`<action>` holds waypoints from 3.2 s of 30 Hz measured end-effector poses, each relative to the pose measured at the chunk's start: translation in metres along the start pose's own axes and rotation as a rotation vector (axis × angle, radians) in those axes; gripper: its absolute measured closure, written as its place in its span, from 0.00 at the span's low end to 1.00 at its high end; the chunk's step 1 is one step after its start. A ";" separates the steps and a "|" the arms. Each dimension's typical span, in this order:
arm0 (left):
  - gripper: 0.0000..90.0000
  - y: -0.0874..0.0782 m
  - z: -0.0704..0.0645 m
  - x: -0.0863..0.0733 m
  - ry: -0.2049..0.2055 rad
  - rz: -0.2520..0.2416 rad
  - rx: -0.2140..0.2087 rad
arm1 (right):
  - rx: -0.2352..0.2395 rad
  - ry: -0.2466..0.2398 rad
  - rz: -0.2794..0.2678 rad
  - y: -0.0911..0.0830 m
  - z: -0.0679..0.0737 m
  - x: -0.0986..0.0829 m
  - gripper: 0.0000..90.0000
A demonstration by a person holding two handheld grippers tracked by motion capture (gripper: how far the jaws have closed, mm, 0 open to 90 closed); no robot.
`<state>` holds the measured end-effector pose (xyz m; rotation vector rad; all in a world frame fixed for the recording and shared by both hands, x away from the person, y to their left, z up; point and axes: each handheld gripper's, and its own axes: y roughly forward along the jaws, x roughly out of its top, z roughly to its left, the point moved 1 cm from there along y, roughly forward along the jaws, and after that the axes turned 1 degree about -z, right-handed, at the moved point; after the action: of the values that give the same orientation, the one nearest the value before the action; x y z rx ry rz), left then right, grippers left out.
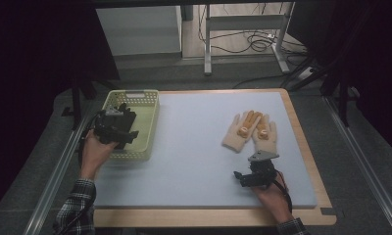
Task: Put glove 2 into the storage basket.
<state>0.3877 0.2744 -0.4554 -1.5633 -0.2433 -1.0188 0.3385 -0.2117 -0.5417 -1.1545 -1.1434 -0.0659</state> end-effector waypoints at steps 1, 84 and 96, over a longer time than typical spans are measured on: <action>0.01 -0.001 -0.004 0.001 0.010 -0.004 -0.007 | 0.000 0.000 0.000 0.000 0.000 0.000 0.14; 0.00 0.043 -0.142 -0.089 0.062 0.003 -0.235 | -0.102 0.085 -0.047 0.012 -0.054 0.067 0.51; 0.00 0.043 -0.142 -0.089 0.064 0.004 -0.237 | -0.178 0.082 0.037 0.072 -0.086 0.085 0.50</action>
<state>0.2972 0.1703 -0.5596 -1.7390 -0.0771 -1.1242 0.4774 -0.2001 -0.5233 -1.3182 -1.0593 -0.1878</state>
